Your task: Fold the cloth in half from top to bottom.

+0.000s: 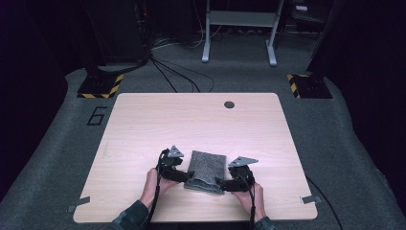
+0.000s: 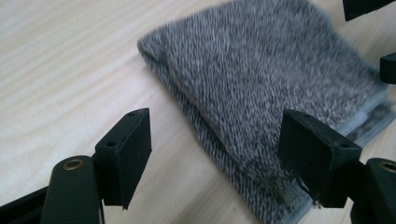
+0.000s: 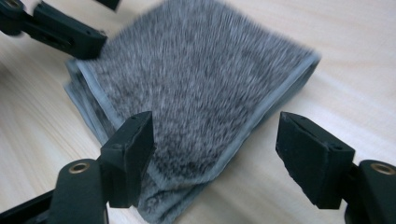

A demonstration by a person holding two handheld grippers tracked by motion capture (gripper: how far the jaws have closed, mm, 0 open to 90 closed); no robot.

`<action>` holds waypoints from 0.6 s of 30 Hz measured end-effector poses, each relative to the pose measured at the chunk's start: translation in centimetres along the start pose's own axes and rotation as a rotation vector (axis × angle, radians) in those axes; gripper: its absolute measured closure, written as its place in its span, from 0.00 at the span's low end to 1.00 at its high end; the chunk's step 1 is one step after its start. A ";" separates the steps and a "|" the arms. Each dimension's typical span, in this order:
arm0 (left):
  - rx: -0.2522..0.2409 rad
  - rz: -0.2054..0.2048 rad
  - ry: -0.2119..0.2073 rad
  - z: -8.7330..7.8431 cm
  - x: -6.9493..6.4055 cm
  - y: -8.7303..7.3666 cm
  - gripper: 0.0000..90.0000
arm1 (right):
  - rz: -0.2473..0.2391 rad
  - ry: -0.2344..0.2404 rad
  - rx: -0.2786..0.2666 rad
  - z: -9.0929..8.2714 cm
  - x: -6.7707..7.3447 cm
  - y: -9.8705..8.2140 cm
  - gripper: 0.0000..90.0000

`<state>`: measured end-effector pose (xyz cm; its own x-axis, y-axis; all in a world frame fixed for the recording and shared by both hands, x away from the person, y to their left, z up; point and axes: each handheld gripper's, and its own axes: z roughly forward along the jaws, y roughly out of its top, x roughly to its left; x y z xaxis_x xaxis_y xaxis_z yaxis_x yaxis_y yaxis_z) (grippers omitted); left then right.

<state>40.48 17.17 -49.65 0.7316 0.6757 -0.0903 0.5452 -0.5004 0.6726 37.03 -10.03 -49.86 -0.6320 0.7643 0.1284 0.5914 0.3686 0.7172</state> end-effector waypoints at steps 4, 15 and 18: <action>0.034 0.021 0.042 0.2 -0.3 -0.9 0.28 | -0.035 -0.032 0.067 1.0 0.6 -0.6 0.24; 0.020 0.042 0.121 0.1 -1.6 -2.7 0.27 | -0.067 -0.070 0.082 1.5 -0.2 -1.4 0.18; 0.014 0.031 0.130 0.3 -1.6 -2.7 0.26 | -0.078 -0.064 0.083 1.6 -0.5 -1.2 0.17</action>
<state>37.92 17.28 -51.54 0.6891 0.7242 0.0269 0.5299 -0.5289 0.6629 37.44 -10.00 -51.92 -0.6458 0.7629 0.0290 0.5830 0.4683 0.6639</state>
